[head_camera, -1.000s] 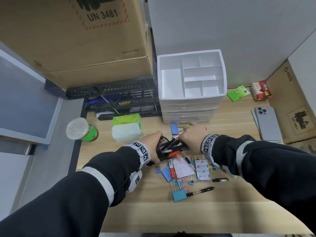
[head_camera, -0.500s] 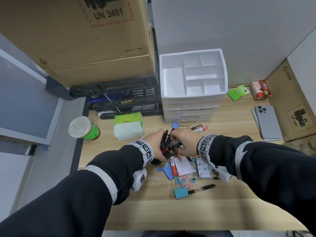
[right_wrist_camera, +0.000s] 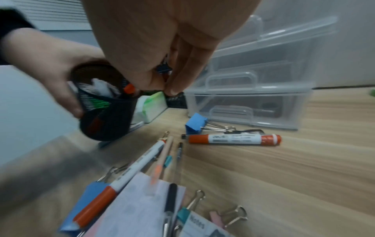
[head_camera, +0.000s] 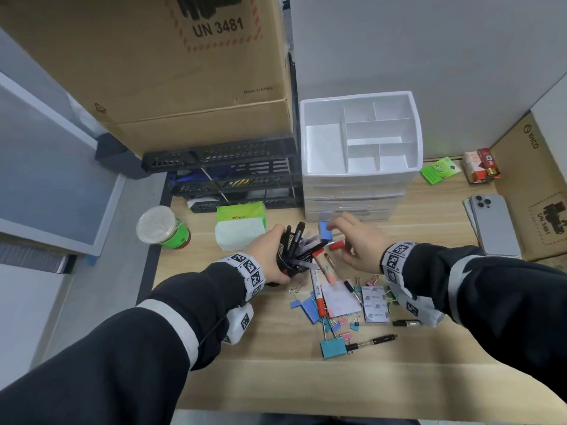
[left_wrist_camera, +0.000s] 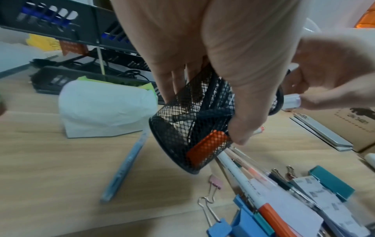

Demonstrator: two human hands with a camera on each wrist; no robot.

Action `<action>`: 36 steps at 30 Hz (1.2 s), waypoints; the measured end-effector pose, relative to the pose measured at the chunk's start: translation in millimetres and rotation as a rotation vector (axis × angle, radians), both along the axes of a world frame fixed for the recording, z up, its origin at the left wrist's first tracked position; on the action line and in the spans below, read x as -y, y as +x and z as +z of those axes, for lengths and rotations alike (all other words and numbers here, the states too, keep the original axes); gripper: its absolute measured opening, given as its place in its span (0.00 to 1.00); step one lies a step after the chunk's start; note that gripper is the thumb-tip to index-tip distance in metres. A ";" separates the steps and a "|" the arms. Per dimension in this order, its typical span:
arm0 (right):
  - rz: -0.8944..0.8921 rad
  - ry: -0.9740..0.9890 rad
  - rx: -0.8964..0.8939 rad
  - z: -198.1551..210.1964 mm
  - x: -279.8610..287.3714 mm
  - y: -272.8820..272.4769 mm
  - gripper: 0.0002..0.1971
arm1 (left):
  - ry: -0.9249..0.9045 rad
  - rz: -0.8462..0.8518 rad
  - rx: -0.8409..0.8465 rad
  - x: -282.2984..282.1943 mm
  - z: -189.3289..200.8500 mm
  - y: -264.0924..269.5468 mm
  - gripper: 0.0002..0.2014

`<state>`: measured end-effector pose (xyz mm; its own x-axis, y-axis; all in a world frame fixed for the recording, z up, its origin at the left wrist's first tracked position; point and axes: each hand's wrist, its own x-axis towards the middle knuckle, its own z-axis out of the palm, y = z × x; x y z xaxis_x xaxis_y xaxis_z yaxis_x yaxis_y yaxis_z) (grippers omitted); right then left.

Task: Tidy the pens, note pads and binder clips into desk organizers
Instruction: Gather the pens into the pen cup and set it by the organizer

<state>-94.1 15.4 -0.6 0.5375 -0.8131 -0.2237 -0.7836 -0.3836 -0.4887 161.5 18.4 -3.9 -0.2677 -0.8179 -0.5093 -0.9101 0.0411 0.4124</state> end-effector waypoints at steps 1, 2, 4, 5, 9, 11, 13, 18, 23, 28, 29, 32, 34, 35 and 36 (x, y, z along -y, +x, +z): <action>-0.046 0.001 -0.056 -3.9 5.6 -6.2 0.22 | -0.012 0.010 -0.001 0.0 -0.4 5.0 0.44; -0.077 0.019 -0.139 -9.0 11.4 -13.0 0.20 | -0.018 0.022 -0.004 -0.5 -0.8 10.5 0.45; -0.082 0.062 -0.318 -22.6 21.2 -24.4 0.20 | -0.028 0.049 0.004 -2.5 -0.8 21.7 0.47; -0.070 0.061 -0.384 -30.6 25.0 -27.7 0.20 | -0.042 0.067 0.014 -4.3 -0.9 27.9 0.47; -0.017 0.034 -0.463 -59.0 36.3 -23.1 0.19 | -0.080 0.147 0.047 -16.3 -5.7 51.7 0.44; -0.005 0.022 -0.485 -69.1 39.0 -16.4 0.17 | -0.080 0.176 0.050 -24.1 -10.9 61.6 0.45; -0.002 0.015 -0.492 -79.4 39.4 -9.8 0.14 | -0.079 0.193 0.051 -30.8 -15.7 69.3 0.46; 0.009 0.033 -0.538 -94.1 33.2 0.6 0.14 | -0.073 0.235 0.025 -39.9 -23.1 77.2 0.47; 0.064 0.012 -0.622 -89.5 32.7 10.8 0.10 | -0.062 0.252 0.019 -35.9 -21.7 76.3 0.47; -0.052 0.151 -0.525 -85.5 26.8 21.2 0.12 | -0.060 0.285 0.008 -31.4 -20.4 72.6 0.48; -0.104 0.191 -0.503 -83.9 24.3 22.8 0.12 | -0.056 0.287 0.008 -31.1 -20.2 72.3 0.48; -0.212 0.269 -0.496 -82.3 16.0 24.4 0.14 | -0.061 0.286 0.010 -30.4 -17.0 72.4 0.48; -0.238 0.321 -0.528 -83.4 11.7 25.2 0.18 | -0.064 0.287 0.008 -29.3 -14.0 73.8 0.48; -0.240 0.335 -0.543 -84.5 10.1 26.3 0.19 | -0.064 0.292 0.003 -28.9 -12.2 74.8 0.48; -0.233 0.344 -0.560 -85.7 9.3 27.9 0.19 | -0.063 0.301 -0.004 -28.8 -11.1 76.5 0.48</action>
